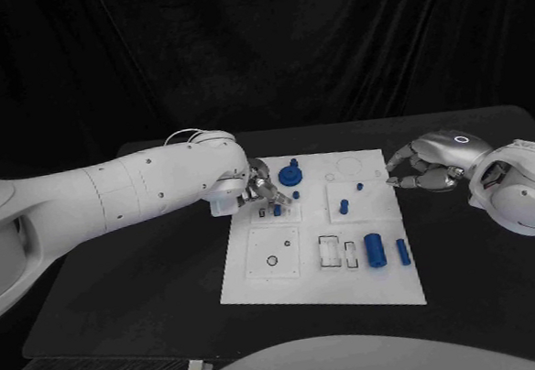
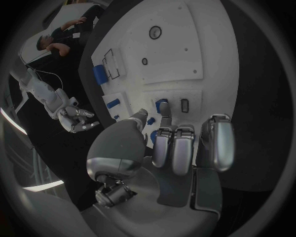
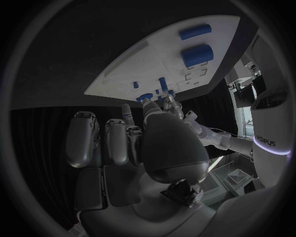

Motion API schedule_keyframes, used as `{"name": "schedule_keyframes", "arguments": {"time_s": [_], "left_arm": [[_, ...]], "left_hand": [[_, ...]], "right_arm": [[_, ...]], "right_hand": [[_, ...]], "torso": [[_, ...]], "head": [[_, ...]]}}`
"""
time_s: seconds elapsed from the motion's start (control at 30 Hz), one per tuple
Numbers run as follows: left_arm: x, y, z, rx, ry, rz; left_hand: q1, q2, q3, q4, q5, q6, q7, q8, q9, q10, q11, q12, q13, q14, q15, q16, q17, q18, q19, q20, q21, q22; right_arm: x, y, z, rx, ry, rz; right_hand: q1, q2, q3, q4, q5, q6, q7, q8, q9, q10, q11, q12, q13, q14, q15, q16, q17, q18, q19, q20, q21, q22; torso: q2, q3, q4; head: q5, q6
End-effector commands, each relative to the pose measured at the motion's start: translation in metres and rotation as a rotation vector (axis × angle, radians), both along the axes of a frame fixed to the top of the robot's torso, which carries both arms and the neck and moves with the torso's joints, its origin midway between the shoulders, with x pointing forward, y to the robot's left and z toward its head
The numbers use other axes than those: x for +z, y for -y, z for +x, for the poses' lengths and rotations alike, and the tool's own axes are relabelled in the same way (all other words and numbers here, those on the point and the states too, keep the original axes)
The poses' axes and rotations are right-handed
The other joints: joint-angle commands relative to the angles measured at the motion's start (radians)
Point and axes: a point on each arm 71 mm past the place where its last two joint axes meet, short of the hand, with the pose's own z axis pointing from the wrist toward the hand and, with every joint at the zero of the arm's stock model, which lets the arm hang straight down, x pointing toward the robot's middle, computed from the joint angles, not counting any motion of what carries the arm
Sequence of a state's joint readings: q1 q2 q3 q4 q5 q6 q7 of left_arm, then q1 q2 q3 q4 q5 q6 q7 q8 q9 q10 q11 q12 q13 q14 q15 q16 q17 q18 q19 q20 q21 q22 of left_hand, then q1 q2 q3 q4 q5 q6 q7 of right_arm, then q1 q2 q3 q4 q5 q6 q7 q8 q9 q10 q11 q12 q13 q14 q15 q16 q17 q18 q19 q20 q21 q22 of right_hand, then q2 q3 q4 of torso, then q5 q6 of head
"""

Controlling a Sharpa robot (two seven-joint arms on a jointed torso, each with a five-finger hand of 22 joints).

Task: Assemble the parts on the task board

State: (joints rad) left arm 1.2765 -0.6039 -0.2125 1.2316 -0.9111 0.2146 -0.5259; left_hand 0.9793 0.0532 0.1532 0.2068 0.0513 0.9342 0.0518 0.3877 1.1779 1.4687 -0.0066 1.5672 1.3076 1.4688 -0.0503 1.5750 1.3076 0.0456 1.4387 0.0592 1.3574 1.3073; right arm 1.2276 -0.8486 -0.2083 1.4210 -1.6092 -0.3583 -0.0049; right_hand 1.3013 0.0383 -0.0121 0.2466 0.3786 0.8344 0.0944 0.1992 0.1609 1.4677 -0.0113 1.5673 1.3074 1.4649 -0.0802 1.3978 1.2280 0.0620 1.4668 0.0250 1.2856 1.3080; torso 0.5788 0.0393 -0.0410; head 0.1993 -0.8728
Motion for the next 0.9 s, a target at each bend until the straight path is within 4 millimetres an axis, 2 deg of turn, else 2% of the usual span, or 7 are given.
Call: {"name": "schedule_keyframes", "arguments": {"time_s": [0.03, 0.27, 0.3, 0.33, 0.53, 0.8, 0.9], "left_arm": [[0.0029, 0.0025, -0.0019, -0.001, 0.029, -0.032], [0.0043, -0.0012, -0.0054, -0.027, 0.052, -0.007], [0.0046, -0.0018, -0.0060, -0.033, 0.055, -0.004], [0.0047, -0.0021, -0.0064, -0.036, 0.057, -0.002], [0.0056, -0.0022, -0.0095, -0.058, 0.066, -0.002], [0.0064, -0.0006, -0.0103, -0.063, 0.078, -0.013], [0.0073, -0.0027, -0.0117, -0.056, 0.087, -0.017]], "left_hand": [[0.012, 0.002, -0.003, -0.002, 0.009, -0.008, 0.002, -0.011, -0.014, 0.102, -0.001, 0.004, 0.263, 0.102, -0.003, -0.004, 0.263, 0.006, 0.005, 0.000, 0.004, 0.194], [0.023, 0.002, -0.006, -0.004, 0.014, -0.010, 0.006, -0.027, -0.032, 0.102, 0.002, 0.004, 0.263, 0.102, -0.001, -0.004, 0.263, 0.006, 0.006, 0.001, 0.004, 0.194], [0.032, 0.002, -0.005, -0.008, 0.038, -0.007, 0.006, -0.032, -0.041, 0.102, 0.002, 0.004, 0.263, 0.102, 0.000, -0.004, 0.263, 0.007, 0.005, 0.002, 0.002, 0.194], [0.036, 0.002, -0.005, -0.009, 0.047, -0.006, 0.006, -0.035, -0.045, 0.102, 0.003, 0.004, 0.263, 0.102, 0.000, -0.004, 0.263, 0.007, 0.005, 0.002, 0.002, 0.194], [0.067, -0.001, 0.001, -0.027, 0.079, 0.000, 0.006, -0.049, -0.068, 0.102, 0.002, 0.004, 0.263, 0.102, 0.001, -0.004, 0.263, 0.007, 0.005, 0.004, 0.001, 0.194], [0.087, 0.002, 0.009, -0.039, 0.091, 0.001, 0.005, -0.061, -0.086, 0.102, 0.002, 0.004, 0.263, 0.102, 0.000, -0.004, 0.263, 0.007, 0.004, 0.003, -0.001, 0.193], [0.090, -0.003, 0.004, -0.041, 0.082, 0.026, 0.000, -0.042, -0.080, 0.102, -0.001, 0.004, 0.263, 0.102, -0.002, -0.004, 0.263, 0.006, 0.008, 0.002, 0.004, 0.195]], "right_arm": [[-0.0008, 0.0007, -0.0006, -0.008, 0.001, 0.001], [-0.0013, 0.0014, -0.0011, -0.008, 0.000, 0.001], [-0.0014, 0.0016, -0.0011, -0.008, 0.000, 0.000], [-0.0015, 0.0017, -0.0011, -0.008, 0.000, 0.000], [-0.0018, 0.0022, -0.0012, -0.009, -0.001, -0.001], [-0.0022, 0.0021, -0.0012, -0.009, -0.002, -0.001], [-0.0023, 0.0026, -0.0013, -0.010, -0.002, -0.001]], "right_hand": [[0.011, 0.002, 0.000, -0.004, 0.005, 0.007, 0.003, -0.002, -0.001, 0.095, 0.005, -0.003, 0.249, 0.048, 0.006, -0.004, 0.001, 0.002, 0.019, 0.008, -0.004, 0.177], [0.011, 0.002, 0.000, -0.004, 0.005, 0.007, 0.003, -0.002, -0.001, 0.095, 0.005, -0.003, 0.249, 0.048, 0.006, -0.004, 0.001, 0.002, 0.019, 0.008, -0.004, 0.177], [0.011, 0.002, 0.000, -0.004, 0.005, 0.007, 0.003, -0.002, -0.001, 0.095, 0.005, -0.003, 0.249, 0.048, 0.006, -0.004, 0.001, 0.002, 0.019, 0.008, -0.004, 0.177], [0.011, 0.002, 0.000, -0.004, 0.005, 0.007, 0.003, -0.002, -0.001, 0.095, 0.005, -0.003, 0.249, 0.048, 0.006, -0.004, 0.001, 0.002, 0.019, 0.008, -0.004, 0.177], [0.011, 0.002, 0.000, -0.004, 0.005, 0.007, 0.003, -0.002, -0.001, 0.095, 0.005, -0.003, 0.249, 0.048, 0.006, -0.004, 0.001, 0.002, 0.019, 0.008, -0.004, 0.177], [0.009, 0.002, -0.001, -0.002, 0.005, 0.008, 0.003, -0.002, -0.002, 0.095, 0.006, -0.003, 0.249, 0.048, 0.006, -0.005, -0.001, 0.002, 0.019, 0.008, -0.004, 0.177], [0.009, 0.002, -0.001, -0.002, 0.006, 0.008, 0.003, -0.002, -0.002, 0.095, 0.006, -0.003, 0.249, 0.048, 0.006, -0.005, -0.001, 0.002, 0.019, 0.008, -0.005, 0.177]], "torso": [[-0.001, 0.0003, 0.0001], [0.000, -0.0001, 0.0003], [0.000, 0.0000, 0.0004], [0.000, 0.0000, 0.0003], [-0.002, 0.0006, 0.0000], [0.000, 0.0001, -0.0003], [0.000, 0.0002, 0.0001]], "head": [[-0.001, 0.000], [-0.001, 0.000], [-0.001, 0.000], [-0.002, 0.000], [-0.001, 0.000], [0.000, 0.000], [-0.002, 0.000]]}}
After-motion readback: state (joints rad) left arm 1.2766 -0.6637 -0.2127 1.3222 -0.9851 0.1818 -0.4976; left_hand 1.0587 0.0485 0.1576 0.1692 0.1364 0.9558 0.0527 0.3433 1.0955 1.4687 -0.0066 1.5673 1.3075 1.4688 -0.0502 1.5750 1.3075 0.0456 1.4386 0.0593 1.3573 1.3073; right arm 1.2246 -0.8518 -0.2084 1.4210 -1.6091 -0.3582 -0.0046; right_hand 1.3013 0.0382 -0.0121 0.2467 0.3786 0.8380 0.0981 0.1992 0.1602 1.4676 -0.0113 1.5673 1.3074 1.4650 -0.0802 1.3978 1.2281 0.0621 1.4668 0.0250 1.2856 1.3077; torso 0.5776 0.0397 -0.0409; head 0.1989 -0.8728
